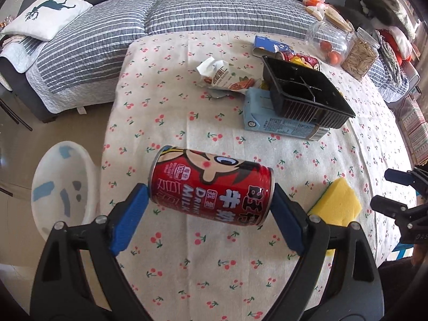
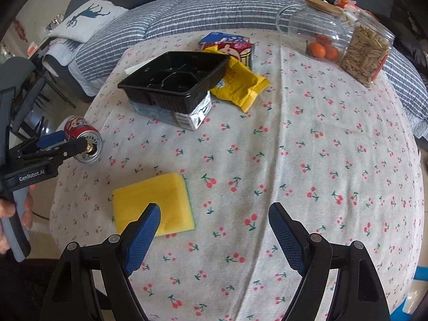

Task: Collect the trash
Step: 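Carry the red can to the wastebasket and release it while the right gripper grasps the yellow sponge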

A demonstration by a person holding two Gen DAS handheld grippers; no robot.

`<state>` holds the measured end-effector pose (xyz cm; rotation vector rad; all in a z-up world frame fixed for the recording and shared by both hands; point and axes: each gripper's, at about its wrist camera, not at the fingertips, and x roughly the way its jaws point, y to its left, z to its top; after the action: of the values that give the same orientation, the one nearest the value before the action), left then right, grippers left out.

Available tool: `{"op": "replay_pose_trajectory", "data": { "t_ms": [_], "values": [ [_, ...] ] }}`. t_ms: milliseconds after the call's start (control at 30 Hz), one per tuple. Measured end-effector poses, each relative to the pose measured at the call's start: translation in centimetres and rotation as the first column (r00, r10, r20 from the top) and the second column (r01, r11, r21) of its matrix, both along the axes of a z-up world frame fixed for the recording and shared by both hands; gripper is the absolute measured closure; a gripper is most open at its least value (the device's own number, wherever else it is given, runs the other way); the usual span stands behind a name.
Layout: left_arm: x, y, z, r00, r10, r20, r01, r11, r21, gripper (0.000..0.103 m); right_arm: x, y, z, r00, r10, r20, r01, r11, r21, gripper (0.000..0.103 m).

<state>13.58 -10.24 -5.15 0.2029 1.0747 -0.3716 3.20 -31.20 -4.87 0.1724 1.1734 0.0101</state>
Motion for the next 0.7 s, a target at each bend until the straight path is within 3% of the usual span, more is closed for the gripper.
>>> {"op": "replay_pose_trajectory", "data": {
  "t_ms": [333,700],
  "values": [
    [-1.9,5.5,0.7,0.998,0.057,-0.001,-0.057,0.998,-0.011,0.013,1.1,5.9,-2.7,0.99,0.122,-0.074,-0.122,0.993,0.003,0.018],
    [-2.8,9.6,1.0,0.992,0.123,0.003,-0.123,0.992,-0.022,0.013,2.5,7.2,-4.8,0.989,0.105,-0.102,-0.11,0.993,-0.045,0.012]
  ]
}}
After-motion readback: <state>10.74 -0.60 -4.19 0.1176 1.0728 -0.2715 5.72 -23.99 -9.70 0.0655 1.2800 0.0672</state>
